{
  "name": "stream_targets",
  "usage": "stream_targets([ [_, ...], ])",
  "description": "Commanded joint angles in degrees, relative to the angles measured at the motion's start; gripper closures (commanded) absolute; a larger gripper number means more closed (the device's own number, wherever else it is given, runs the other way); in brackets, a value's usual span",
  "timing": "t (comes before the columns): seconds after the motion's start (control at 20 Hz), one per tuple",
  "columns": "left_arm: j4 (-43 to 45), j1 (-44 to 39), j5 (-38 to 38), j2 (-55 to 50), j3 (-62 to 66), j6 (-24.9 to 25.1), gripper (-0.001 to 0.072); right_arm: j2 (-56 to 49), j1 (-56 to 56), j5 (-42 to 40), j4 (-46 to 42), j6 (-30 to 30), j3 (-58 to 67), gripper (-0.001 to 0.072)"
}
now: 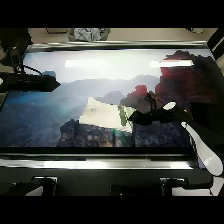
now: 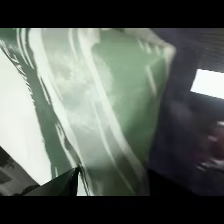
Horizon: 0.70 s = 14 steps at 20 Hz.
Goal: Fold the shirts.
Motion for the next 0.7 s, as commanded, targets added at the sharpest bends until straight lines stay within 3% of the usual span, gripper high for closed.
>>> stream_targets([
  [0.0,-0.1,0.0,0.0,0.0,-0.1,0.0,0.0679,-2.4,2.1,-2.8,7.3,-4.1,-1.0,0.0196],
  [0.1,-0.1,0.0,0.0,0.0,-0.1,0.0,0.0679,-2.3,1.2,1.4,8.0,-9.4,0.3,0.0655],
  [0.2,-0.1,0.0,0.0,0.0,-0.1,0.0,0.0679,-1.6,-1.0,6.6,7.7,-14.0,3.8,0.0668],
  [0.35,-0.1,0.0,0.0,0.0,-0.2,0.1,0.0679,2.2,-7.0,13.1,6.6,-14.1,11.6,0.0668],
  [0.65,0.0,0.0,0.9,0.0,-0.3,0.3,0.0679,8.1,-27.4,30.0,-5.6,-2.9,31.4,0.0668],
])
